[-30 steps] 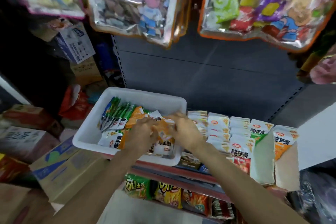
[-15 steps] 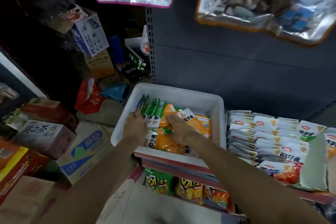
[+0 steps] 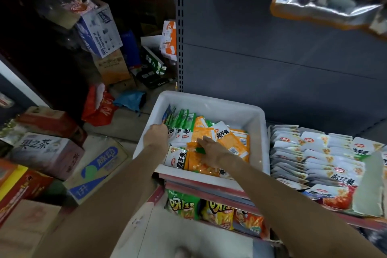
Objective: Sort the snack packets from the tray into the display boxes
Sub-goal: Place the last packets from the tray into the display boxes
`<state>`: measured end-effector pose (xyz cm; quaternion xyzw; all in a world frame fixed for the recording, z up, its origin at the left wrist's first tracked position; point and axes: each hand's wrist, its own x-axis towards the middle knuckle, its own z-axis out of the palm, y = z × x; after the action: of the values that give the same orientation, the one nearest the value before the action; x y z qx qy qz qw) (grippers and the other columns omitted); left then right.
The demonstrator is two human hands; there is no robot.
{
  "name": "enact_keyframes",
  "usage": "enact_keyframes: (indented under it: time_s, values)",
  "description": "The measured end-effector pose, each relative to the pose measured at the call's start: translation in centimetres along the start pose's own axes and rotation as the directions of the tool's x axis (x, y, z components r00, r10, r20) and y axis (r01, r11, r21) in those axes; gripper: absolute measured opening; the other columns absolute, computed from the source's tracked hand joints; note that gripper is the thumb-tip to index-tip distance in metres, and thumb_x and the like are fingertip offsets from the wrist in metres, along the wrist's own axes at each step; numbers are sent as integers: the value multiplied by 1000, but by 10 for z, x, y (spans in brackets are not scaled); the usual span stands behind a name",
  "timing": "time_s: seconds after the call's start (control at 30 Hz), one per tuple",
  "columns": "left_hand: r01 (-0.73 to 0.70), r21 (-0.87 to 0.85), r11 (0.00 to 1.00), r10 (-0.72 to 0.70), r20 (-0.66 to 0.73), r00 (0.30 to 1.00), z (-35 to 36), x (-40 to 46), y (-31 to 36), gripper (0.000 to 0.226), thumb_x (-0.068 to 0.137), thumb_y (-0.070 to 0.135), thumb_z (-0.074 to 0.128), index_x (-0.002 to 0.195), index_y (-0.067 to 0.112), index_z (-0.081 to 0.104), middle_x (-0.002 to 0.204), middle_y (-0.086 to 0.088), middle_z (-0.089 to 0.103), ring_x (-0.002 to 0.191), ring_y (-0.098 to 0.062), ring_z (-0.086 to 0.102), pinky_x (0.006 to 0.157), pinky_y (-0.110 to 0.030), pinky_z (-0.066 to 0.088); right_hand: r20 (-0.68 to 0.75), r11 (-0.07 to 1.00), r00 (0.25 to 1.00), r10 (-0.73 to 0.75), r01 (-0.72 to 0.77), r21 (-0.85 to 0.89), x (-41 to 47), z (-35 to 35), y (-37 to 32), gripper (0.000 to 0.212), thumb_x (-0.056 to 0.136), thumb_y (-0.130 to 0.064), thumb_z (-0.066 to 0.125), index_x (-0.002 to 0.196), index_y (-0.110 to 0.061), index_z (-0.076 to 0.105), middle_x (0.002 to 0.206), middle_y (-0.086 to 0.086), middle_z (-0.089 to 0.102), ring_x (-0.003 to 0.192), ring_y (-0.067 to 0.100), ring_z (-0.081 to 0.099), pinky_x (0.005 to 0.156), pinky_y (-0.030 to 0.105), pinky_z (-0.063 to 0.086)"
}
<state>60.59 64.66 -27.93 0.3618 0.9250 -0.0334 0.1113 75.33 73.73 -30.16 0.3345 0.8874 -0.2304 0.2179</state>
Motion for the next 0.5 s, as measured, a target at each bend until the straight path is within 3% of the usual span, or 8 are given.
enact_keyframes:
  time_s: [0.2, 0.3, 0.37, 0.5]
  values:
    - [-21, -60, 998, 23, 32, 999, 7, -2, -6, 24, 93, -2, 47, 114, 1, 57, 116, -16, 58, 106, -31, 59, 85, -34, 48, -7, 999, 1000, 17, -17, 35, 0, 2, 1, 70, 96, -15, 50, 152, -25, 9, 159, 0, 3, 142, 25, 26, 108, 35, 36]
    - [-38, -143, 989, 45, 45, 998, 14, -5, -10, 22, 89, -1, 54, 110, 2, 54, 108, -18, 61, 99, -32, 60, 79, -36, 49, -23, 994, 999, 22, -20, 106, -3, 0, 2, 81, 93, -5, 51, 151, -31, -1, 156, 4, 21, 119, 25, 52, 80, 28, 51]
    - [-28, -185, 982, 38, 56, 998, 18, -8, -11, 26, 87, 0, 59, 112, 2, 51, 106, -18, 61, 98, -33, 61, 79, -37, 50, -30, 991, 999, 12, -8, 132, -3, 0, 1, 90, 92, 0, 49, 148, -37, -11, 152, 7, 29, 97, 23, 59, 67, 27, 50]
    - [-12, -241, 971, 5, -27, 1000, 19, -8, -16, 17, 87, -2, 55, 100, 4, 64, 98, -15, 67, 91, -30, 64, 72, -34, 50, -7, 998, 999, -36, 37, 47, -5, -4, -4, 93, 93, 1, 45, 144, -44, -18, 158, 12, 12, 100, 32, 63, 73, 35, 57]
